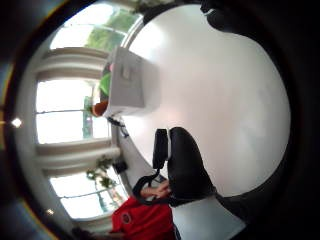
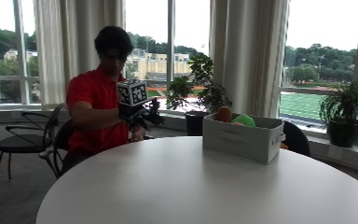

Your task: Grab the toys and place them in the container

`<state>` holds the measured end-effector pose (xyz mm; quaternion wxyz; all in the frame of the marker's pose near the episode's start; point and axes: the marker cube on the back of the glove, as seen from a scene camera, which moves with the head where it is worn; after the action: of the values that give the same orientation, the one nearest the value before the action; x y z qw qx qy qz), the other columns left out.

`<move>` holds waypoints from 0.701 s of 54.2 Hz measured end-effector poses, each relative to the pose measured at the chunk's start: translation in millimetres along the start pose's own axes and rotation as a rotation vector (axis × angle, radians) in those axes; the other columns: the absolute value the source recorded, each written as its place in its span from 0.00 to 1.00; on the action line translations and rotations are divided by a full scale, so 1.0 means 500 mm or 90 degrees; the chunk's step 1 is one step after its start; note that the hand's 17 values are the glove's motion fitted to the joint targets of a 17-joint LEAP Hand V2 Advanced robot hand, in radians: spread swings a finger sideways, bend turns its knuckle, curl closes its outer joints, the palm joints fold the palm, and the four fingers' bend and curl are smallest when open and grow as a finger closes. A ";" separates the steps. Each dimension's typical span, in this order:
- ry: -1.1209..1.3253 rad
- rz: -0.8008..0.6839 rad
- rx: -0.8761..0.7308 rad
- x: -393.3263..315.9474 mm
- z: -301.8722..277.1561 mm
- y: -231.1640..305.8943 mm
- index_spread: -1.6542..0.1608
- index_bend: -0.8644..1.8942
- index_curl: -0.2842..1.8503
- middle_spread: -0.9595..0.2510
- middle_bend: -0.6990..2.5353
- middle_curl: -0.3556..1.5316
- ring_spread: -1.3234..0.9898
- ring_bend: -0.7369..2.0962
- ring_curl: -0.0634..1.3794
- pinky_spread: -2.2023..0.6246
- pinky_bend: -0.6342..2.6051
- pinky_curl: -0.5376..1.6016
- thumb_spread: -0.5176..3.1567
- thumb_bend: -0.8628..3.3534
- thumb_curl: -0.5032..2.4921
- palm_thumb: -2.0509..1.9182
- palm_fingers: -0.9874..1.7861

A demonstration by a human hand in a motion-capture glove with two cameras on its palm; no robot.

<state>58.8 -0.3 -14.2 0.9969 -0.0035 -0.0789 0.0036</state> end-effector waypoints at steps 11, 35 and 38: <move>0.004 -0.001 0.000 0.000 0.001 0.000 0.72 0.38 0.34 0.75 0.27 0.36 0.59 0.33 0.26 0.82 0.49 0.40 0.49 0.20 0.29 0.52 0.35; 0.005 -0.001 -0.005 0.006 0.000 -0.007 0.72 0.38 0.34 0.75 0.27 0.36 0.59 0.33 0.26 0.82 0.49 0.40 0.49 0.20 0.28 0.52 0.35; 0.005 -0.002 -0.005 0.005 0.000 -0.007 0.72 0.38 0.34 0.75 0.27 0.36 0.59 0.33 0.26 0.82 0.49 0.40 0.49 0.20 0.29 0.52 0.35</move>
<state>61.5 -3.7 -14.0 0.9972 -0.0071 -0.0750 0.0019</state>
